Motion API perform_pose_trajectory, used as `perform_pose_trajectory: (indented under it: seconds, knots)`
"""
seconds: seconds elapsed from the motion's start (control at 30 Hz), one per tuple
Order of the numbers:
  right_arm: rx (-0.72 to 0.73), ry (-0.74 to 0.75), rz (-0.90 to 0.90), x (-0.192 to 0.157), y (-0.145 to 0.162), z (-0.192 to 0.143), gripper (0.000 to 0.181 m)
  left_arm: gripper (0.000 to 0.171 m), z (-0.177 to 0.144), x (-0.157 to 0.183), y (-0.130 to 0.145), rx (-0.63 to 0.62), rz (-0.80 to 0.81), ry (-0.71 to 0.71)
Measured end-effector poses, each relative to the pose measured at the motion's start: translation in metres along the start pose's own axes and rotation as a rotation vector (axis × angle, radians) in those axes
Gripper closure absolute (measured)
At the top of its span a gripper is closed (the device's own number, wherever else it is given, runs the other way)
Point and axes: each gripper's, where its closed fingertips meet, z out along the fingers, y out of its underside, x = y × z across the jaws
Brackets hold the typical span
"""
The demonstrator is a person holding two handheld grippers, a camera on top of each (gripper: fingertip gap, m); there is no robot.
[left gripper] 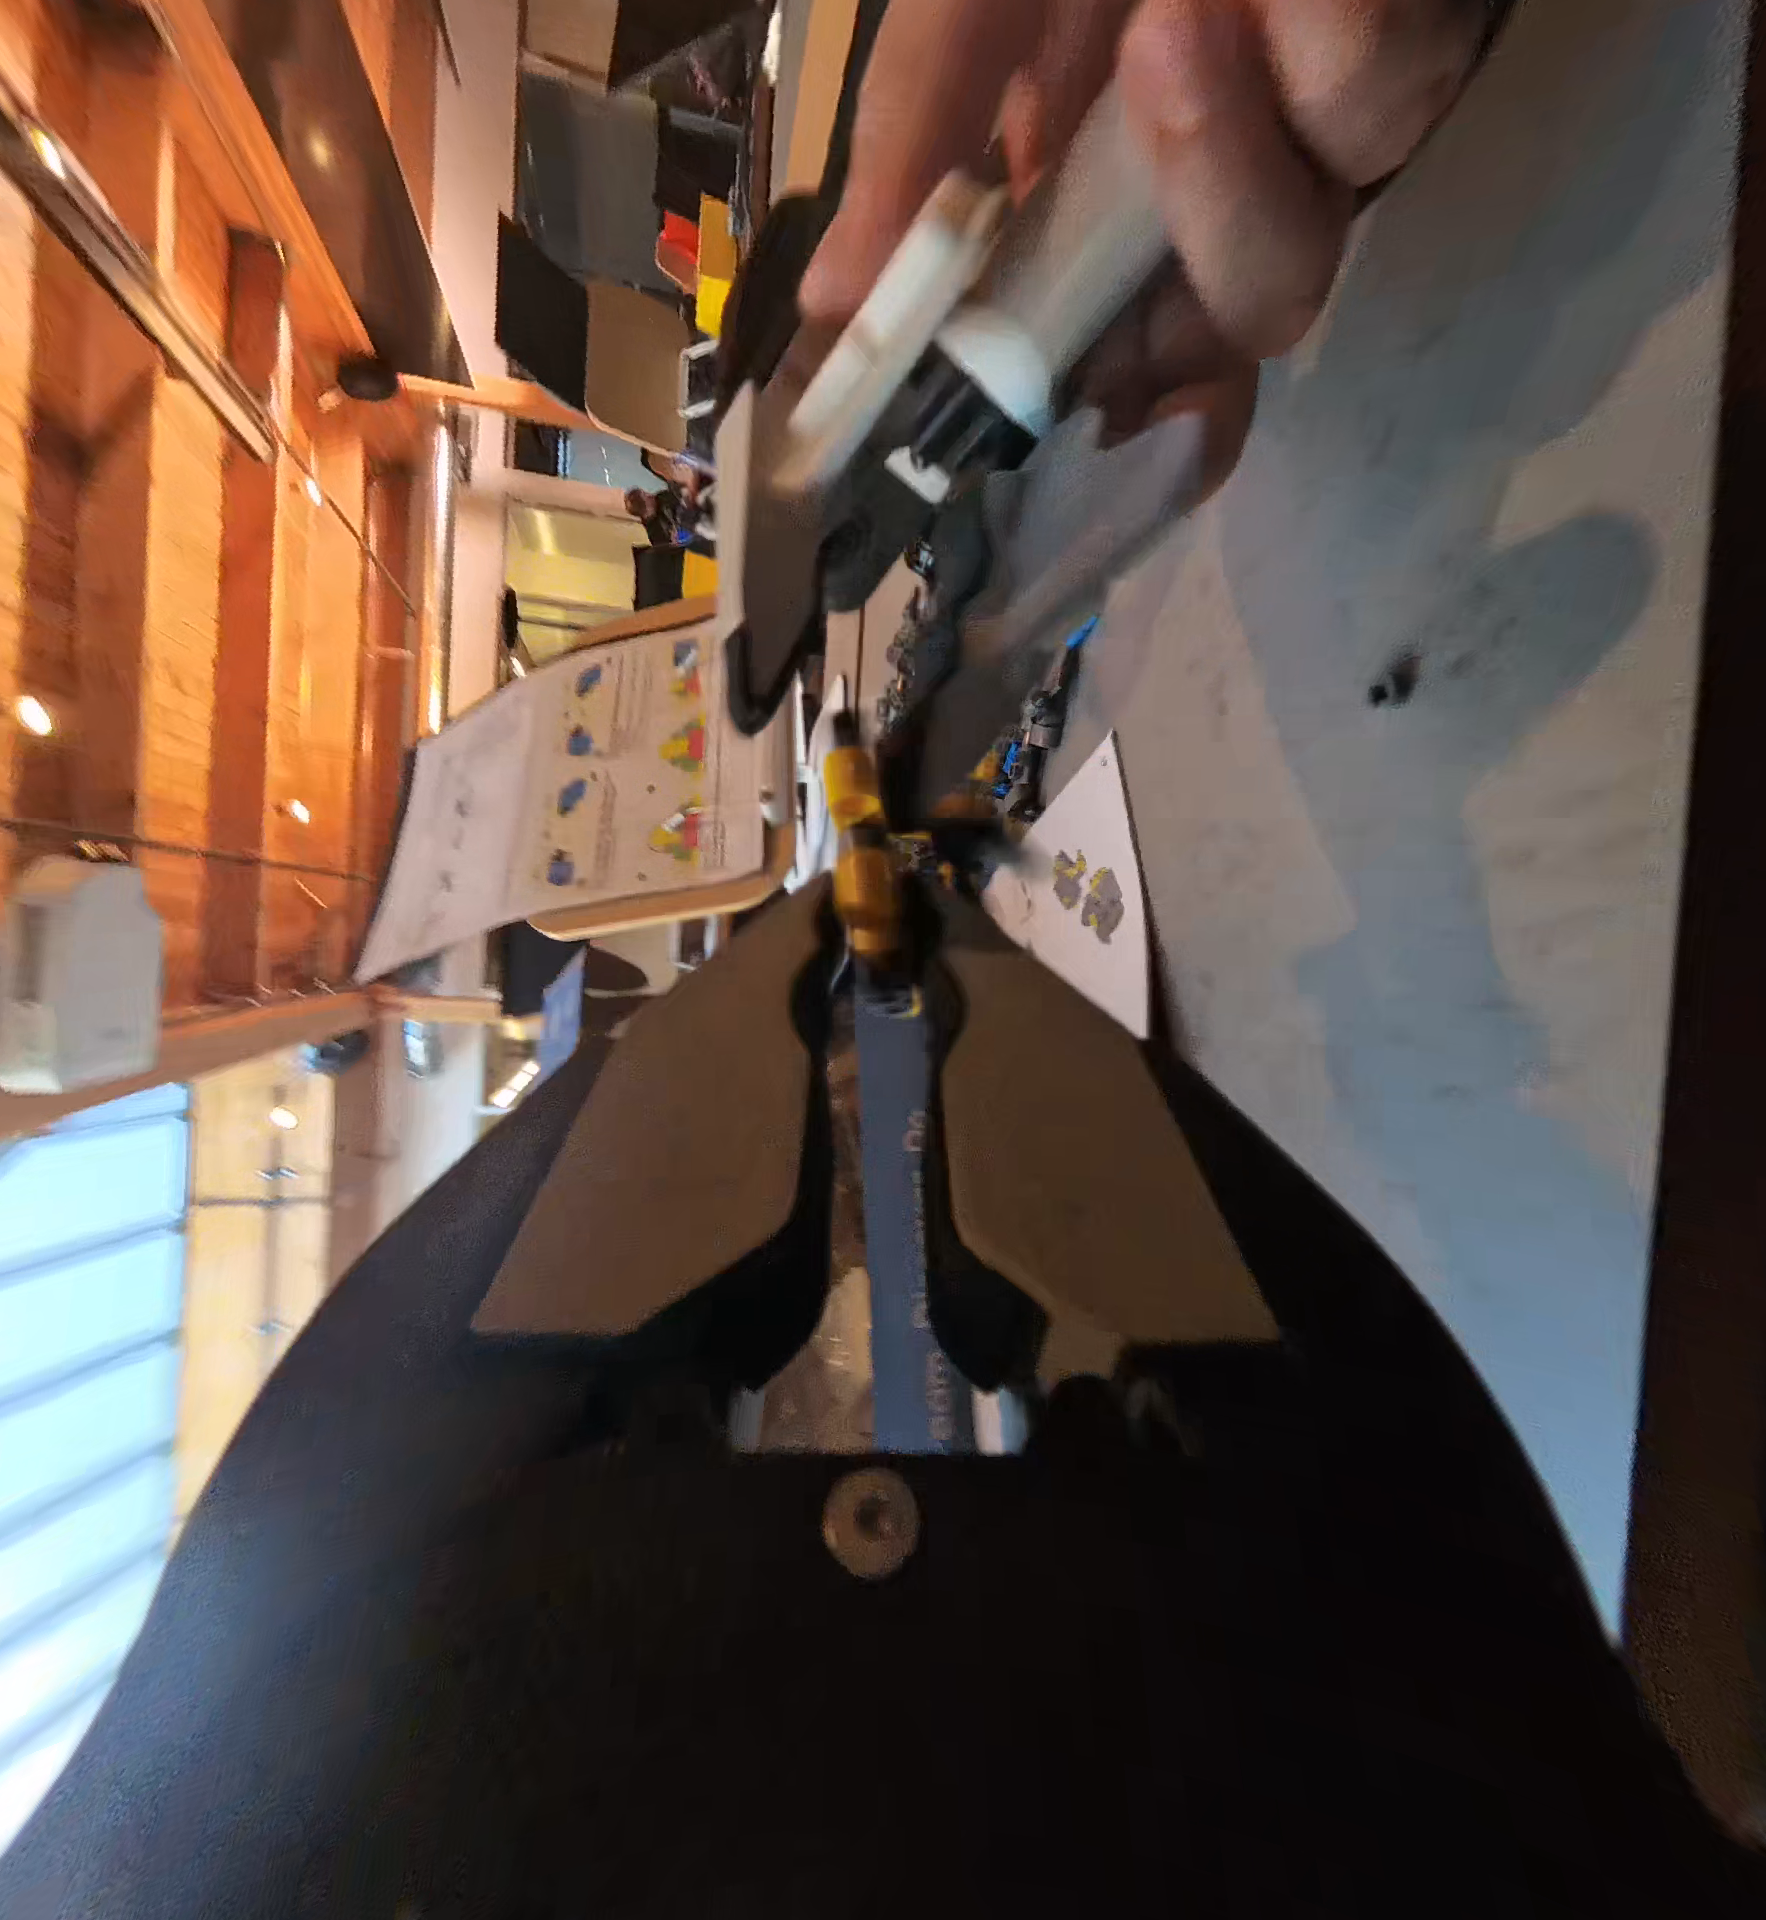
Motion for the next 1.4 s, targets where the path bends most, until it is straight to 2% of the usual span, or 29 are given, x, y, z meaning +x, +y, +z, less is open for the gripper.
perform_pose_trajectory:
  seconds: [0.03,0.1,0.2,0.27,0.37,0.5,0.57,0.63,0.7,0.77,0.83,0.9,0.93,0.97,1.13,1.2,1.3,1.4]
  knots:
    - [-0.010,0.047,-0.031,0.003,0.001,-0.002,0.155,0.166,0.001,0.000,0.003,0.009,-0.075,0.014]
    - [-0.021,0.075,-0.080,-0.001,0.002,-0.004,0.157,0.167,0.001,0.002,0.002,0.043,-0.260,0.069]
    - [-0.013,0.090,-0.130,-0.005,0.000,-0.007,0.173,0.168,0.002,-0.001,-0.002,0.101,-0.480,0.109]
    - [0.020,0.137,-0.147,-0.002,-0.005,-0.010,0.162,0.168,0.006,0.003,-0.001,0.107,-0.585,0.172]
    - [-0.024,0.257,-0.278,-0.007,0.000,-0.013,0.162,0.168,0.001,0.002,-0.006,0.167,-0.783,0.300]
    - [-0.113,0.441,-0.516,-0.019,0.008,-0.016,0.162,0.169,-0.006,-0.009,-0.008,0.221,-0.985,0.359]
    - [-0.109,0.541,-0.705,-0.026,0.001,-0.018,0.165,0.169,-0.011,-0.003,-0.020,0.263,-1.088,0.483]
    - [-0.133,0.608,-0.890,-0.034,-0.001,-0.018,0.176,0.169,-0.017,0.005,-0.036,0.312,-1.215,0.639]
    - [-0.200,0.682,-1.023,-0.029,0.005,-0.017,0.181,0.168,-0.016,0.012,-0.040,0.322,-1.327,0.707]
    - [-0.277,0.799,-1.098,-0.007,0.008,-0.023,0.181,0.168,-0.009,0.024,-0.030,0.277,-1.361,0.711]
    - [-0.326,0.873,-1.100,0.017,0.010,-0.030,0.165,0.168,-0.011,0.033,-0.031,0.283,-1.396,0.795]
    - [-0.297,0.845,-1.037,0.025,0.013,-0.028,0.157,0.167,-0.013,0.037,-0.033,0.285,-1.451,0.855]
    - [-0.277,0.781,-1.003,0.021,0.018,-0.021,0.159,0.168,-0.016,0.036,-0.038,0.318,-1.477,0.880]
    - [-0.270,0.712,-0.975,0.016,0.024,-0.014,0.173,0.167,-0.020,0.034,-0.043,0.349,-1.503,0.898]
    - [-0.290,0.647,-0.833,0.018,0.041,-0.010,0.176,0.165,-0.030,0.045,-0.050,0.329,-1.552,0.872]
    - [-0.277,0.641,-0.787,0.020,0.049,-0.010,0.175,0.148,-0.037,0.042,-0.054,0.342,-1.577,0.847]
    - [-0.252,0.568,-0.724,0.015,0.067,-0.004,0.175,0.162,-0.050,0.038,-0.065,0.414,-1.629,0.813]
    - [-0.233,0.546,-0.698,0.016,0.084,-0.001,0.175,0.165,-0.060,0.047,-0.073,0.444,-1.650,0.815]
